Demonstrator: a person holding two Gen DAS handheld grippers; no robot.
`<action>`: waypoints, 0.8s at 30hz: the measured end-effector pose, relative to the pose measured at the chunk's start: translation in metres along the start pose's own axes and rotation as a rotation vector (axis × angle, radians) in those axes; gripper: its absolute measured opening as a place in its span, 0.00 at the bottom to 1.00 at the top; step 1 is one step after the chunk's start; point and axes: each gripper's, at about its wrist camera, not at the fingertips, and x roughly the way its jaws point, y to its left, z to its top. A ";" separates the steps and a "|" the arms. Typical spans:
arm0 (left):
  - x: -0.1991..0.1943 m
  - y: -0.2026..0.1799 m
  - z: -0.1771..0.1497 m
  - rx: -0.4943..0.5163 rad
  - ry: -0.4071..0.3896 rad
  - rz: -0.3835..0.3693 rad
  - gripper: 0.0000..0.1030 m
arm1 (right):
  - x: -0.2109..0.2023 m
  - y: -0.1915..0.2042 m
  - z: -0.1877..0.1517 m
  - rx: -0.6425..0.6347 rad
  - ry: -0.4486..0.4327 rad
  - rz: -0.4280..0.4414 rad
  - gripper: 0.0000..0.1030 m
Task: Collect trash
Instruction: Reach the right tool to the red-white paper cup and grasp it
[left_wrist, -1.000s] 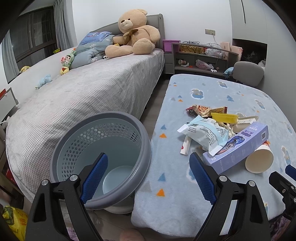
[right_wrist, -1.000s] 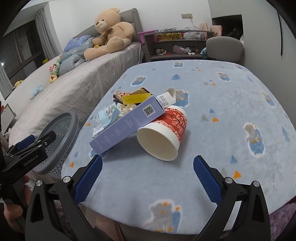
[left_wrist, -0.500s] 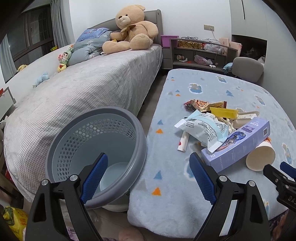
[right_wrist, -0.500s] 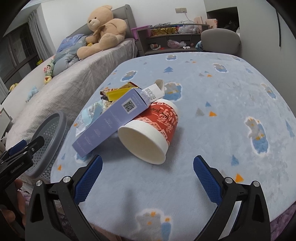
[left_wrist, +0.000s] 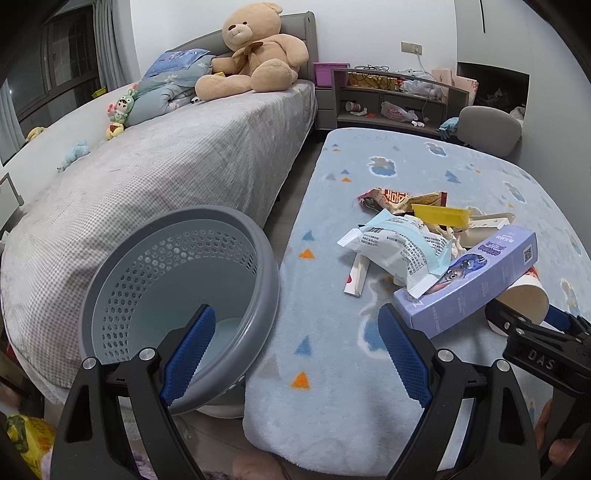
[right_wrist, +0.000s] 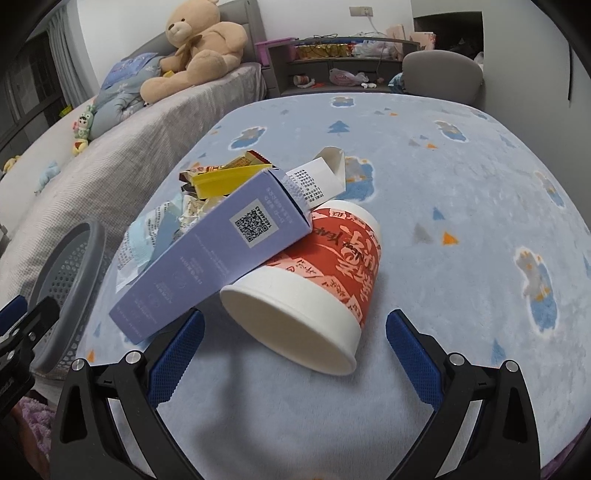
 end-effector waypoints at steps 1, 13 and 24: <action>0.000 0.000 0.000 0.000 0.000 -0.001 0.83 | 0.002 0.000 0.001 0.001 0.003 -0.009 0.94; -0.001 -0.003 0.000 0.010 -0.012 -0.017 0.83 | -0.001 -0.009 0.002 0.001 -0.017 -0.034 0.77; -0.002 -0.008 0.000 0.014 -0.006 -0.061 0.83 | -0.035 -0.036 -0.008 0.033 -0.049 -0.034 0.77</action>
